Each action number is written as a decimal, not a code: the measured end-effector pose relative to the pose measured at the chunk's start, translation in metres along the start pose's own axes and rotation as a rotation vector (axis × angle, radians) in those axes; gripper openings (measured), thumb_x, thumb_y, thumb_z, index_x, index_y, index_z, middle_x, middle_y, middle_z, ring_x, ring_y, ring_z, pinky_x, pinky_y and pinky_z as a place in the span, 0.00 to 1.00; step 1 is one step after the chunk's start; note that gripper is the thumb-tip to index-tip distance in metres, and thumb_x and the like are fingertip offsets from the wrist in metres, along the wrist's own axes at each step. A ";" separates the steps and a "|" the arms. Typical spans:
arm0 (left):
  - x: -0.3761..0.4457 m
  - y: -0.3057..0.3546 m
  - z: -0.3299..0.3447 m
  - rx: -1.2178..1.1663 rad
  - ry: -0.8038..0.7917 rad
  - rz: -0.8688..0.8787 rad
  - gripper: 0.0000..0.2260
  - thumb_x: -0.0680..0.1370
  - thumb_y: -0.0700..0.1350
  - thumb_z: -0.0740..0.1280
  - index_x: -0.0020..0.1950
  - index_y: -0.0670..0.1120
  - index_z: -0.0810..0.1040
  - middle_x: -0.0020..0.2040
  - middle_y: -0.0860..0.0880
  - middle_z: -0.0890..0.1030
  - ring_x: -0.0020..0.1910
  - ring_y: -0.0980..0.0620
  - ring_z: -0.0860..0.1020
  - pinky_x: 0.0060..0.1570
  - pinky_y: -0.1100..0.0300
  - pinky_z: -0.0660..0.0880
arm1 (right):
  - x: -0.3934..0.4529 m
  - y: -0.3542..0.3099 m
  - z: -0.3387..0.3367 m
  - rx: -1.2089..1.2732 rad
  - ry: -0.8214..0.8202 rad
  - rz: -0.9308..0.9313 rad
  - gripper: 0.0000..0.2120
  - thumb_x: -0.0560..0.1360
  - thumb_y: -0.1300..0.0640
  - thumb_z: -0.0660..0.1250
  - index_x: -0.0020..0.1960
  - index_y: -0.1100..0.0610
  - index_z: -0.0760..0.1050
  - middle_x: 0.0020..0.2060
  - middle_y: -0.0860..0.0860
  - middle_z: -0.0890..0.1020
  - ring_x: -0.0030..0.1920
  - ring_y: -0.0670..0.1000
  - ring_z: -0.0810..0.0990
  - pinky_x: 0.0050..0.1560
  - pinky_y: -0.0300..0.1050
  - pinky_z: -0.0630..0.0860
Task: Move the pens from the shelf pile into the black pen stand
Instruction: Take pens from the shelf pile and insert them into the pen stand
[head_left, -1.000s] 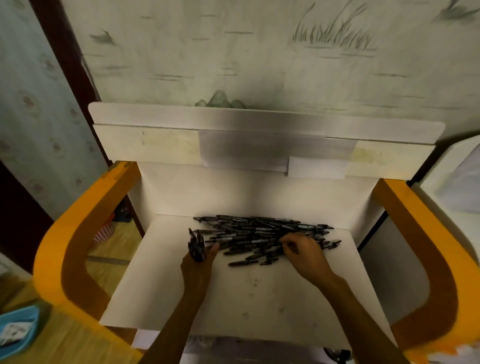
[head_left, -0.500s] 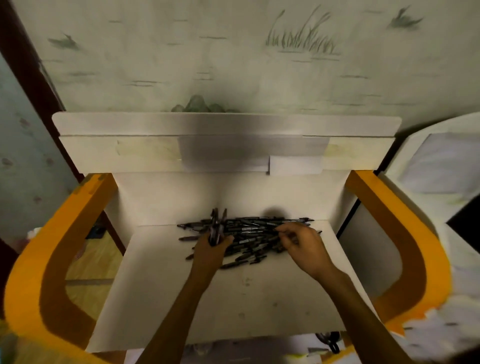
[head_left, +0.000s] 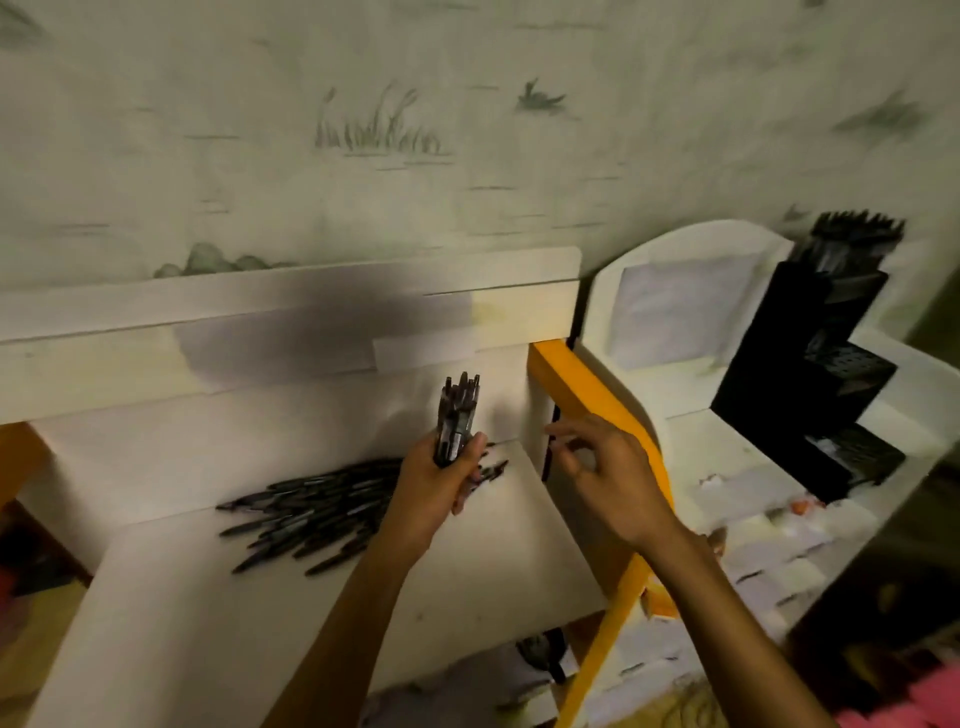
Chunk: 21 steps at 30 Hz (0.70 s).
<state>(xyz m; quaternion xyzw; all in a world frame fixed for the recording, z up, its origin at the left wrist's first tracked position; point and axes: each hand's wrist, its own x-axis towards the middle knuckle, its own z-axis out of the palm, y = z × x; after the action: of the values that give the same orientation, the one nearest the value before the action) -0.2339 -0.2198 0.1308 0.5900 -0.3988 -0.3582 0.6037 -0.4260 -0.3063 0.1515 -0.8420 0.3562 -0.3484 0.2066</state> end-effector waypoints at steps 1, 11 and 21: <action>-0.004 0.005 0.017 0.005 -0.023 0.020 0.09 0.79 0.50 0.69 0.46 0.44 0.78 0.31 0.51 0.78 0.25 0.56 0.71 0.25 0.63 0.68 | -0.007 0.011 -0.015 -0.007 0.007 0.006 0.10 0.78 0.56 0.66 0.57 0.48 0.80 0.51 0.41 0.81 0.49 0.40 0.78 0.50 0.35 0.75; -0.032 0.016 0.208 0.100 -0.080 0.026 0.07 0.79 0.50 0.69 0.48 0.48 0.75 0.30 0.55 0.71 0.27 0.56 0.68 0.27 0.63 0.66 | -0.082 0.134 -0.159 -0.066 0.064 0.122 0.09 0.78 0.53 0.66 0.57 0.46 0.79 0.54 0.42 0.81 0.46 0.39 0.79 0.46 0.34 0.75; -0.029 0.021 0.358 0.062 -0.127 -0.015 0.05 0.80 0.49 0.68 0.50 0.48 0.77 0.34 0.50 0.75 0.29 0.55 0.71 0.28 0.64 0.69 | -0.115 0.227 -0.259 -0.088 0.123 0.218 0.10 0.78 0.54 0.67 0.58 0.47 0.80 0.53 0.42 0.81 0.46 0.39 0.79 0.47 0.37 0.78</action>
<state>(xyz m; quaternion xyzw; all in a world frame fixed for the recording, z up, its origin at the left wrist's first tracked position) -0.5706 -0.3455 0.1446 0.5876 -0.4428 -0.3866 0.5560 -0.7772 -0.3968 0.1399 -0.7838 0.4724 -0.3588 0.1837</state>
